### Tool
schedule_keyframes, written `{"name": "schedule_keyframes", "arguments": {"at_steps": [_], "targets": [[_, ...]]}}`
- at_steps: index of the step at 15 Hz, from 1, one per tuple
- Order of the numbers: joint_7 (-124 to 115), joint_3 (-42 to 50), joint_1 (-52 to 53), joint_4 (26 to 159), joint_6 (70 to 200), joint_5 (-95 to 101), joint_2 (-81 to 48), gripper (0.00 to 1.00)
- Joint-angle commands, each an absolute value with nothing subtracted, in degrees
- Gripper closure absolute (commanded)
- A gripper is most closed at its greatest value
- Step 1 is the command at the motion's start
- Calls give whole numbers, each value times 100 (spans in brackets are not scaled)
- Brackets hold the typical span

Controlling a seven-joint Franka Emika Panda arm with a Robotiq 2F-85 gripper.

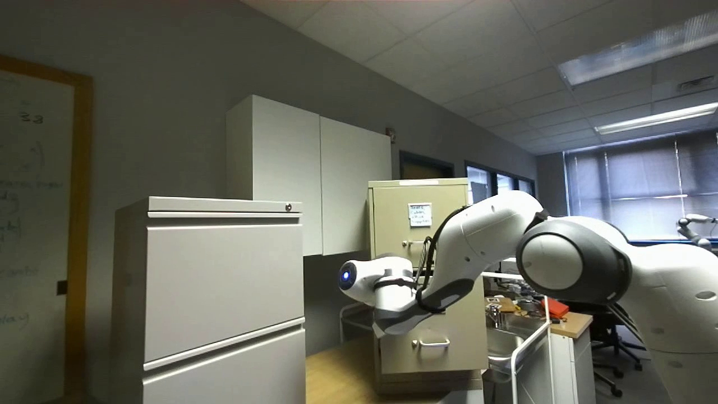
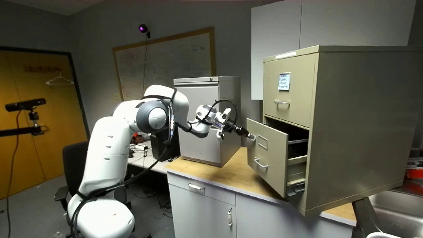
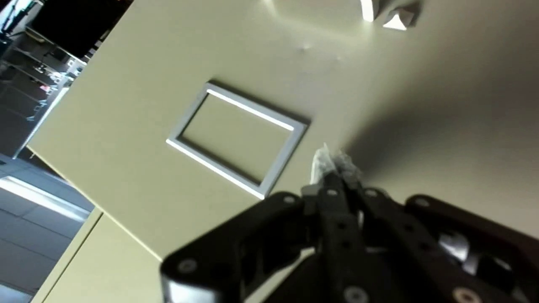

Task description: Close the bottom drawer of the beige file cabinet

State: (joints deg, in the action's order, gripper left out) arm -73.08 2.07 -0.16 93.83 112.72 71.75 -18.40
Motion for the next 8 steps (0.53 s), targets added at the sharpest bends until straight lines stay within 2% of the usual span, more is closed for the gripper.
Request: {"name": "schedule_keyframes", "arguments": {"at_steps": [1, 6, 8], "targets": [[-7012, 467, -125, 8010, 11011, 7280, -2533, 100], [-6366, 550, -342, 6821, 10012, 6177, -2889, 100], [-6014, 569, -495, 6322, 9987, 5681, -3019, 100]]}}
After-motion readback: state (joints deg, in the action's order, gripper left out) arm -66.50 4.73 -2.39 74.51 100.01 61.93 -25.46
